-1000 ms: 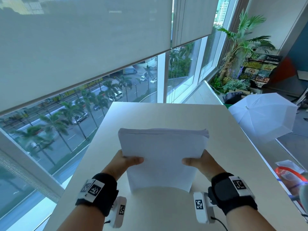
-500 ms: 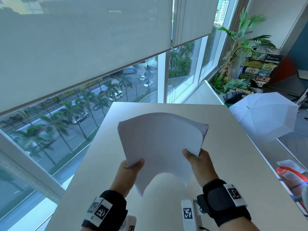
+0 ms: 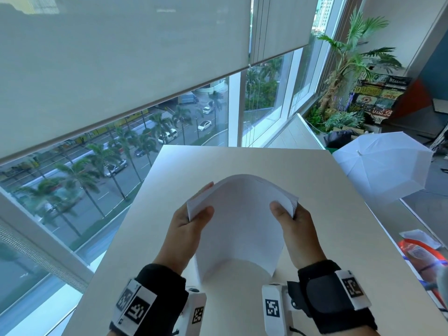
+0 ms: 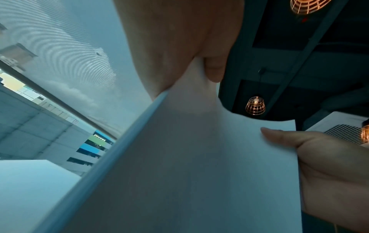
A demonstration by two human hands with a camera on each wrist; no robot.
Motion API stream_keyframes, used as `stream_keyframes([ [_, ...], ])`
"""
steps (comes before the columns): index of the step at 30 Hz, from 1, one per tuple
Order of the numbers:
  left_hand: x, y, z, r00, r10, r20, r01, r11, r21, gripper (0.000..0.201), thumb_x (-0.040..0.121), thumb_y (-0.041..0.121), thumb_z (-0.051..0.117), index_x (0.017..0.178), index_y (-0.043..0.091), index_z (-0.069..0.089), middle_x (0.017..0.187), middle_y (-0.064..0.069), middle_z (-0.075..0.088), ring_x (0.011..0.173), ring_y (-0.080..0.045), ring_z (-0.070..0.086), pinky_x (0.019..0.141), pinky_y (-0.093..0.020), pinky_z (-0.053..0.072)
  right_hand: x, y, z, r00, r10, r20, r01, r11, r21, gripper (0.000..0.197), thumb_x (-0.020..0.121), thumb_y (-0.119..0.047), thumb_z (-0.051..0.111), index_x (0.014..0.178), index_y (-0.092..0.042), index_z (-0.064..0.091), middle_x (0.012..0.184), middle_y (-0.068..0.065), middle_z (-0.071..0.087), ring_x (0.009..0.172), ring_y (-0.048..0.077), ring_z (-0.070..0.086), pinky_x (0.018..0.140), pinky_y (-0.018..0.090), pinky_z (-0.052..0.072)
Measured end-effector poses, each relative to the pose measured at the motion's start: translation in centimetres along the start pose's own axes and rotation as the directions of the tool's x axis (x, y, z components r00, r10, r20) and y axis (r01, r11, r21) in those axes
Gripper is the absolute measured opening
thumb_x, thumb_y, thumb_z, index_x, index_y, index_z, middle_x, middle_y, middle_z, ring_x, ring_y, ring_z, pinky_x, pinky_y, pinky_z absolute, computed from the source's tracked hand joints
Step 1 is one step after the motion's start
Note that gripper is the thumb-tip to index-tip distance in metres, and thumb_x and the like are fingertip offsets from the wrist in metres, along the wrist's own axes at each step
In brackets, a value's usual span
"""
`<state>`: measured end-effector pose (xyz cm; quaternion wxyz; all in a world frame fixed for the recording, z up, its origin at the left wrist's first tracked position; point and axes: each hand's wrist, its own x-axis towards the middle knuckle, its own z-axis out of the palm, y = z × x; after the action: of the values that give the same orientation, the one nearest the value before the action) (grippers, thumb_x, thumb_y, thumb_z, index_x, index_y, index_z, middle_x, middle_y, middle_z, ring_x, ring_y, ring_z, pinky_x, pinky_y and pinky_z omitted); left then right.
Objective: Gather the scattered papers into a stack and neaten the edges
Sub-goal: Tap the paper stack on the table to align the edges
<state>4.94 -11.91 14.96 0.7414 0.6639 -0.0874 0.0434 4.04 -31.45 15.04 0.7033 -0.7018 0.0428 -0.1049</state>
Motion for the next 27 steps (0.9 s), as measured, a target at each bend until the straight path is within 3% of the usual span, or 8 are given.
stream_keyframes([
  [3, 0.0, 0.9, 0.3, 0.998, 0.062, 0.011, -0.061, 0.997, -0.042, 0.041, 0.077, 0.018, 0.054, 0.11, 0.041, 0.058, 0.105, 0.031, 0.068, 0.108, 0.014, 0.056, 0.09, -0.008, 0.043, -0.3, -0.7, 0.4, 0.996, -0.085, 0.026, 0.085, 0.996, -0.009, 0.025, 0.085, -0.03, 0.054, 0.105, -0.045, 0.056, 0.12, -0.013, 0.062, 0.115, 0.003, 0.056, 0.102, 0.024, 0.041],
  [5, 0.2, 1.1, 0.4, 0.996, 0.084, 0.024, -0.083, 0.995, -0.058, 0.033, 0.079, 0.024, 0.055, 0.105, 0.042, 0.066, 0.115, 0.023, 0.068, 0.119, 0.001, 0.055, 0.101, -0.018, 0.042, -0.6, -1.4, 0.6, 0.992, -0.121, 0.041, 0.122, 0.992, -0.04, 0.028, 0.094, -0.024, 0.047, 0.107, -0.05, 0.05, 0.12, -0.027, 0.054, 0.109, -0.021, 0.048, 0.097, 0.002, 0.035],
  [8, 0.2, 1.0, 1.0, 0.993, 0.117, -0.019, -0.118, 0.99, -0.081, 0.03, 0.085, 0.019, 0.048, 0.093, 0.036, 0.072, 0.116, 0.02, 0.068, 0.121, 0.004, 0.053, 0.096, -0.008, 0.039, -0.8, -1.7, 0.9, 0.991, -0.128, 0.044, 0.13, 0.99, -0.051, 0.029, 0.096, -0.021, 0.039, 0.108, -0.046, 0.049, 0.113, -0.036, 0.048, 0.098, -0.036, 0.041, 0.085, -0.011, 0.03],
  [12, -0.2, 0.9, 2.3, 0.976, 0.172, -0.13, -0.18, 0.982, -0.055, 0.027, 0.09, 0.016, 0.041, 0.097, 0.025, 0.065, 0.117, 0.016, 0.064, 0.116, 0.009, 0.055, 0.092, -0.004, 0.038, -1.2, -1.8, 1.1, 0.994, -0.104, 0.03, 0.105, 0.994, -0.017, 0.026, 0.093, -0.043, 0.03, 0.11, -0.045, 0.05, 0.125, -0.025, 0.053, 0.107, -0.029, 0.044, 0.091, -0.007, 0.032],
  [16, -0.6, 0.6, 2.9, 0.933, 0.198, -0.301, -0.217, 0.976, -0.033, 0.029, 0.095, 0.012, 0.04, 0.098, 0.027, 0.065, 0.099, 0.028, 0.07, 0.106, 0.009, 0.059, 0.09, -0.004, 0.04, -1.5, -1.6, 0.6, 0.997, -0.056, 0.053, 0.053, 0.997, 0.056, 0.055, 0.078, -0.069, 0.022, 0.106, -0.042, 0.061, 0.127, -0.012, 0.061, 0.119, -0.001, 0.053, 0.1, 0.016, 0.043],
  [21, -0.6, 0.6, 2.9, 0.916, 0.195, -0.35, -0.212, 0.977, -0.012, 0.027, 0.087, 0.023, 0.045, 0.102, 0.038, 0.062, 0.097, 0.027, 0.071, 0.105, 0.006, 0.059, 0.089, -0.006, 0.041, -1.7, -0.7, 1.0, 0.993, -0.115, -0.037, 0.117, 0.992, 0.046, 0.065, 0.058, -0.087, 0.039, 0.096, -0.041, 0.067, 0.119, -0.005, 0.067, 0.115, 0.009, 0.059, 0.099, 0.025, 0.045],
  [25, -1.0, 0.2, 2.2, 0.946, 0.171, -0.275, -0.167, 0.985, 0.039, 0.042, 0.082, 0.027, 0.051, 0.117, 0.048, 0.045, 0.107, 0.025, 0.068, 0.111, 0.002, 0.059, 0.091, -0.01, 0.044, -1.0, -0.1, 0.5, 0.99, -0.134, -0.034, 0.134, 0.991, -0.002, 0.066, 0.059, -0.079, 0.054, 0.104, -0.031, 0.064, 0.107, -0.011, 0.069, 0.101, 0.002, 0.064, 0.085, 0.012, 0.05],
  [27, -1.1, -0.4, 1.8, 0.953, 0.129, -0.274, -0.118, 0.991, 0.058, 0.048, 0.08, 0.024, 0.054, 0.119, 0.049, 0.043, 0.115, 0.029, 0.059, 0.112, 0.005, 0.056, 0.092, -0.009, 0.044, -1.0, 0.6, 0.3, 0.998, -0.056, -0.02, 0.056, 0.998, -0.005, 0.031, 0.071, -0.053, 0.065, 0.092, -0.03, 0.066, 0.095, -0.01, 0.071, 0.09, 0.009, 0.066, 0.079, 0.021, 0.052],
])
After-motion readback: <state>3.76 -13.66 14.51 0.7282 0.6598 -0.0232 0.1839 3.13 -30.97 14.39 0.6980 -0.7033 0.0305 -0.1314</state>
